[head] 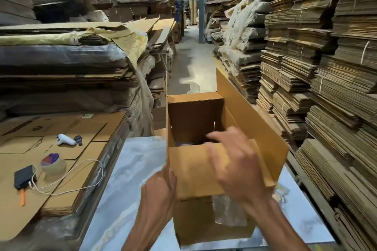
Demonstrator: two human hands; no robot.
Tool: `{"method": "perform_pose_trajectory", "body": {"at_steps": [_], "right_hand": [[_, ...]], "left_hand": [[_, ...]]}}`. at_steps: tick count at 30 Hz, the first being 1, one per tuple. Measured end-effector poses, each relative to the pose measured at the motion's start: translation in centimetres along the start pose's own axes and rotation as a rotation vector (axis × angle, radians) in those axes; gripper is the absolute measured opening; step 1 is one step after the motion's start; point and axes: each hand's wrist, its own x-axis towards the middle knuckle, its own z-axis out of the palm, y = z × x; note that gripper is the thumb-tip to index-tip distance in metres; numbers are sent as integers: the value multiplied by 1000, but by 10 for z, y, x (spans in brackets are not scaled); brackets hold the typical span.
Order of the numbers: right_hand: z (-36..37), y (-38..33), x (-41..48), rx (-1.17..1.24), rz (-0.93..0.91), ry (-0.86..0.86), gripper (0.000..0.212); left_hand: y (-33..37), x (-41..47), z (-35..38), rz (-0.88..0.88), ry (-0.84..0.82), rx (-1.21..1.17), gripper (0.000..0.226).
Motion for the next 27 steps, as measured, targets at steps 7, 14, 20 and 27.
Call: {"method": "perform_pose_trajectory", "body": {"at_steps": [7,14,20,27], "right_hand": [[38,-24,42,211,414,-658,55],[-54,35,66,133,218,-988,76],[-78,78,67,-774,379,-653,45],[-20,26,56,-501,144,-591,33]], "left_hand": [[12,-28,15,124,-261,-118,46],[-7,-1,-21,225,-192,-246,61],[-2,23,-35,380,-1,-161,44],[22,60,-80,573,294,-83,18]]}}
